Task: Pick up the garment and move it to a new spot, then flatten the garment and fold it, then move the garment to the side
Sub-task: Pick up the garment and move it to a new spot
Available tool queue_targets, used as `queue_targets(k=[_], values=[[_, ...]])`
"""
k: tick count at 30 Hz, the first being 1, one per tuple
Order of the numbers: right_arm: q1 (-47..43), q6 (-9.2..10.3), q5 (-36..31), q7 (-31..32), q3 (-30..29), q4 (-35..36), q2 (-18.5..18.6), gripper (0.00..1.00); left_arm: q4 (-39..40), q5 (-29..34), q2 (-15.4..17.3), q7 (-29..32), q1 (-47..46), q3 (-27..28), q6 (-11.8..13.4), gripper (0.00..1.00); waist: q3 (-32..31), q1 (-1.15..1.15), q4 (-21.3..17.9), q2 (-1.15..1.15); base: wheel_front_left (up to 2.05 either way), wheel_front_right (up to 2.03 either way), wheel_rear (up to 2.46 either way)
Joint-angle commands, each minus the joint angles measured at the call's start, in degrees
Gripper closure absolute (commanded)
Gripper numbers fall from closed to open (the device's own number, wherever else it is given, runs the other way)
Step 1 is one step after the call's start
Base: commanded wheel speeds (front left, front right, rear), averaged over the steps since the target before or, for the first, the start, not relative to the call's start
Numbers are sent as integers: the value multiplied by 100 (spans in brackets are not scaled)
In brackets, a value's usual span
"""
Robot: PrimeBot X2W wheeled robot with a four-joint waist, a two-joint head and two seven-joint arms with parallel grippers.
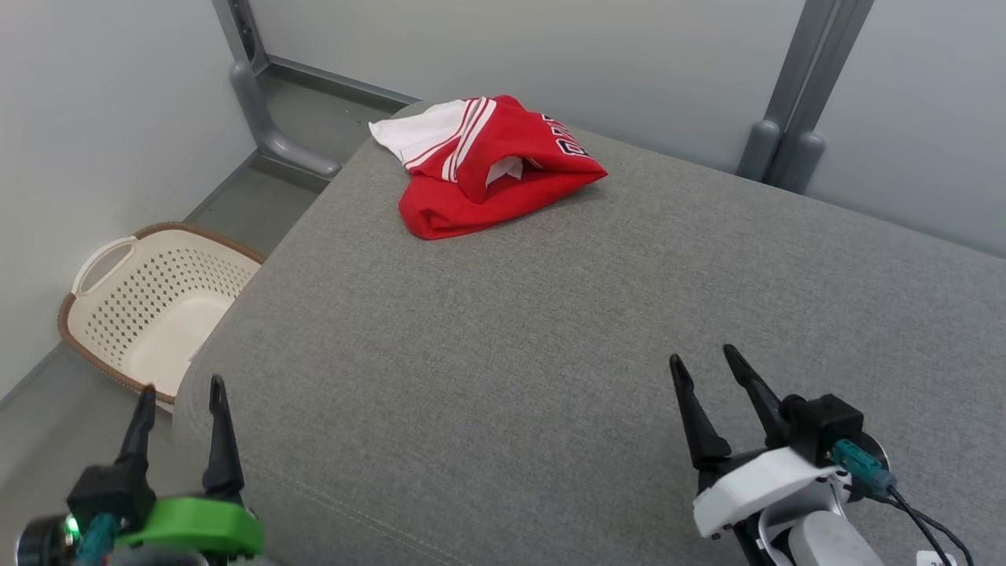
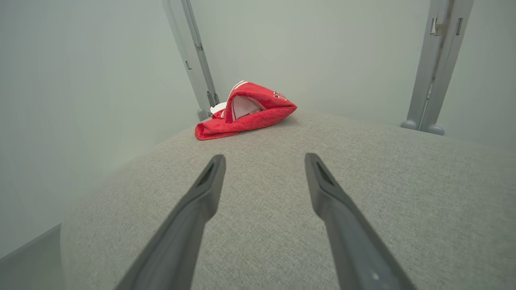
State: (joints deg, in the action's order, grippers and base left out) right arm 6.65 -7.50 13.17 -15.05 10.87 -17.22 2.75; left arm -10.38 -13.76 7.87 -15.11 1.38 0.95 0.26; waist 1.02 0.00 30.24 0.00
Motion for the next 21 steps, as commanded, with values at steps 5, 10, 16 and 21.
queue_targets(k=[5,10,16,21], values=[[-263,1,-204,-18,-225,312,22,0,-318,327,683,286,-1391,-212,-374,0,139,0,-241,0,0,0,0],[-63,2,-445,-18,-184,478,29,0,-598,465,1166,583,-2632,-303,-539,0,597,0,-838,0,0,0,0],[252,2,-735,-18,-217,705,31,0,-1304,385,1483,941,-3915,-517,-688,0,1225,0,-1497,0,0,0,0],[528,2,-917,-18,-274,1018,83,0,-2039,-34,1502,1197,-4681,-856,-770,0,1802,0,-1972,0,0,0,0]])
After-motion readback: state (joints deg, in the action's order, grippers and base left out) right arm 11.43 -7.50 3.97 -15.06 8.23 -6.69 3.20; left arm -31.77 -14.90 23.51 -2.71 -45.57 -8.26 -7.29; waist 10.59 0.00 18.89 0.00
